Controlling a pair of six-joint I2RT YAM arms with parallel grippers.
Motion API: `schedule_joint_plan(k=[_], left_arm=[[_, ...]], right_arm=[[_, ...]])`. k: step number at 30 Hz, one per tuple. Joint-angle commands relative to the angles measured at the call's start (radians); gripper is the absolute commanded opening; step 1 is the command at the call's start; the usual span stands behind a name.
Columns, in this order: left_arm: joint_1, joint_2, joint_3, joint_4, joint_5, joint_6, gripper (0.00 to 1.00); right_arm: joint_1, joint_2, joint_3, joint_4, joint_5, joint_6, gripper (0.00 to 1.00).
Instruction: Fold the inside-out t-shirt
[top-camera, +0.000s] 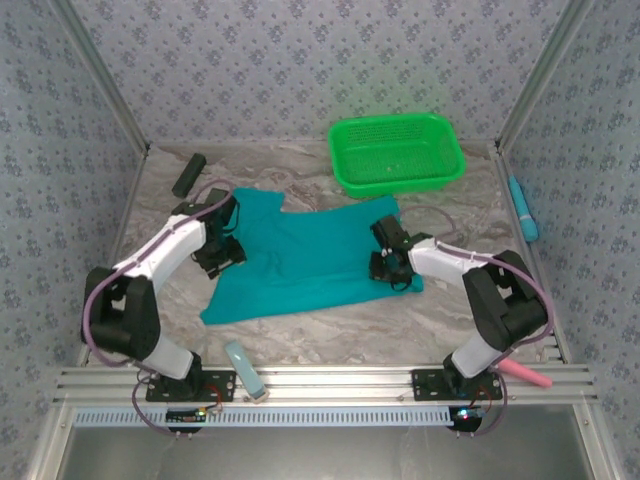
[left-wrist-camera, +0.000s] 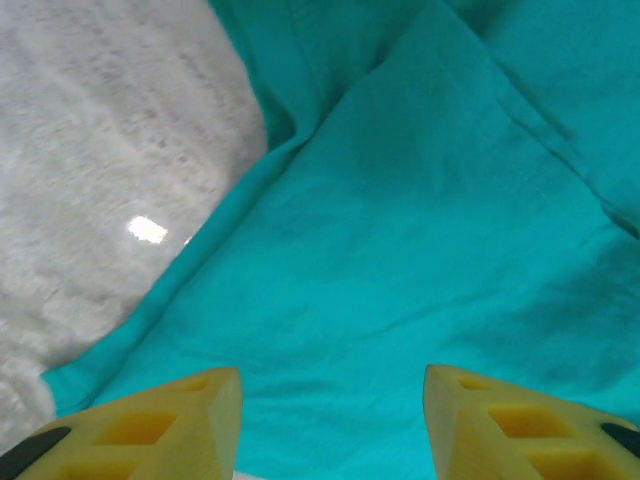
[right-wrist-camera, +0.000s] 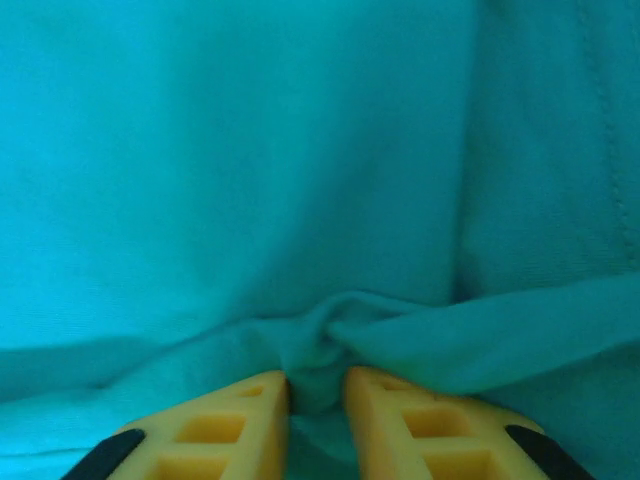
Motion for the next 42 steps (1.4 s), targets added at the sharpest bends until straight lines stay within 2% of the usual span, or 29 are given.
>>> schedule_joint_plan(k=[1, 5, 8, 10, 12, 14, 15, 18, 21, 24, 29, 33, 36, 42], left_arm=[[-0.027, 0.071, 0.019, 0.042, -0.018, 0.018, 0.50], [-0.039, 0.158, 0.038, 0.040, -0.029, 0.029, 0.49], [-0.034, 0.167, 0.077, 0.021, -0.051, 0.078, 0.49], [-0.021, 0.139, 0.103, 0.027, -0.056, 0.143, 0.50], [-0.001, 0.106, 0.125, 0.046, -0.049, 0.213, 0.51], [0.034, 0.084, 0.148, 0.087, -0.008, 0.286, 0.54], [0.061, 0.082, 0.163, 0.118, 0.042, 0.317, 0.61], [0.134, 0.105, 0.196, 0.250, 0.255, 0.393, 0.74], [0.164, 0.172, 0.249, 0.385, 0.398, 0.463, 0.76], [0.172, 0.296, 0.398, 0.345, 0.429, 0.541, 0.76], [0.174, 0.441, 0.514, 0.364, 0.442, 0.669, 0.75], [0.177, 0.550, 0.623, 0.339, 0.485, 0.773, 0.74], [0.177, 0.602, 0.675, 0.303, 0.521, 0.828, 0.74], [0.177, 0.697, 0.732, 0.259, 0.572, 0.876, 0.74]], right_arm=[[-0.010, -0.068, -0.098, -0.079, 0.047, 0.156, 0.25], [0.027, -0.125, -0.215, -0.087, 0.001, 0.289, 0.23], [0.122, -0.205, -0.251, -0.152, 0.002, 0.422, 0.23], [0.173, -0.277, -0.241, -0.245, 0.035, 0.513, 0.28], [0.167, -0.346, -0.218, -0.348, 0.064, 0.554, 0.36], [0.092, -0.406, -0.200, -0.374, 0.070, 0.488, 0.42], [0.025, -0.426, -0.190, -0.370, 0.067, 0.430, 0.44], [-0.178, -0.425, -0.142, -0.309, -0.005, 0.232, 0.48], [-0.330, -0.356, -0.077, -0.136, -0.196, -0.088, 0.54], [-0.409, -0.208, 0.068, -0.165, -0.190, -0.252, 0.57], [-0.472, 0.044, 0.249, -0.180, -0.162, -0.411, 0.56], [-0.484, 0.196, 0.397, -0.208, -0.151, -0.525, 0.49], [-0.484, 0.239, 0.444, -0.206, -0.159, -0.588, 0.47], [-0.478, 0.316, 0.480, -0.172, -0.205, -0.605, 0.51]])
